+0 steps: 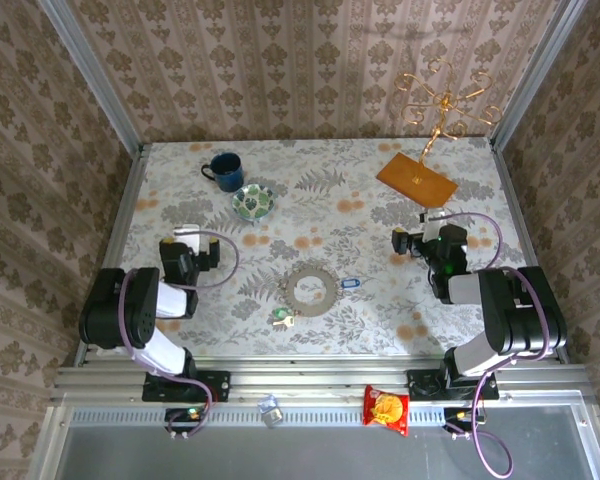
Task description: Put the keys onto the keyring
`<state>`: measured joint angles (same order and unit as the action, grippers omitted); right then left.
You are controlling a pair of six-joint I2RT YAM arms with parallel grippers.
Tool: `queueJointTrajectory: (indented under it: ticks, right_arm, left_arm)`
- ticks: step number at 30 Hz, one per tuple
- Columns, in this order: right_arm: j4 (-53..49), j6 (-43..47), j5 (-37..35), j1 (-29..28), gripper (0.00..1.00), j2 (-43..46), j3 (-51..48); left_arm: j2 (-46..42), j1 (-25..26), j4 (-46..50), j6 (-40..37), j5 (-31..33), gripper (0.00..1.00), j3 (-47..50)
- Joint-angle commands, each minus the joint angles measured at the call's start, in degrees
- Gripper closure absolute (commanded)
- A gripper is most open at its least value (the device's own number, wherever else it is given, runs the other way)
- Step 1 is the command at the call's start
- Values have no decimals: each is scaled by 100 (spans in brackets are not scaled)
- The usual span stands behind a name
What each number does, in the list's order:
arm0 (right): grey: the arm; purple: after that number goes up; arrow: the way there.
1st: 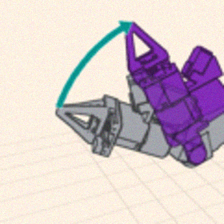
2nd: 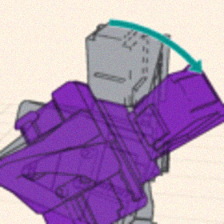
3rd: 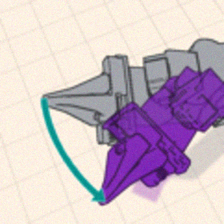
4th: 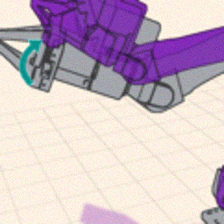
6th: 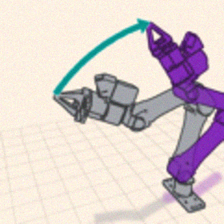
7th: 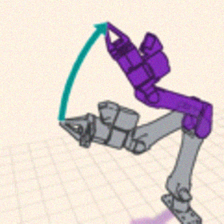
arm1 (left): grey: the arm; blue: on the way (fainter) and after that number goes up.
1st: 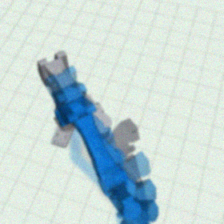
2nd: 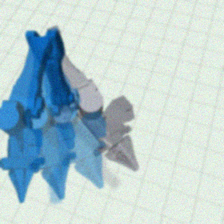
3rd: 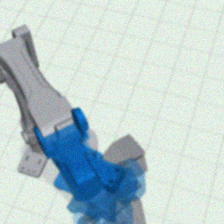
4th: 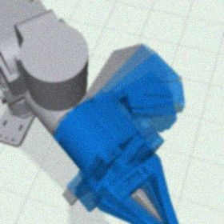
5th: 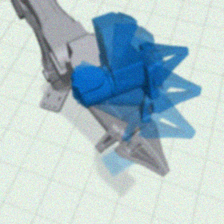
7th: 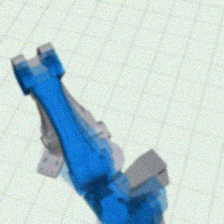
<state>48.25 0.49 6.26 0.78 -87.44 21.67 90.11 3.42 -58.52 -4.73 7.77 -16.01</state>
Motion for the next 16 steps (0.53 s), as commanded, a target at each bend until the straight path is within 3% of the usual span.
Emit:
queueJointTrajectory:
  ticks: [1, 5, 10, 16]
  right_arm:
    - [118, -217, -191, 50, 0, -17, 150]
    - [94, -216, -191, 45, 0, -27, 164]
    - [79, -216, -196, 45, 0, -19, 166]
    - [82, -217, -289, 22, 0, -3, 153]
  left_arm:
    - [-121, -52, 542, 290, 343, 0, -592]
    - [-48, -43, -59, 144, 247, 0, -347]
    - [-67, -184, 656, 106, -437, 0, -691]
    - [-94, -184, 561, 55, -569, 0, -630]
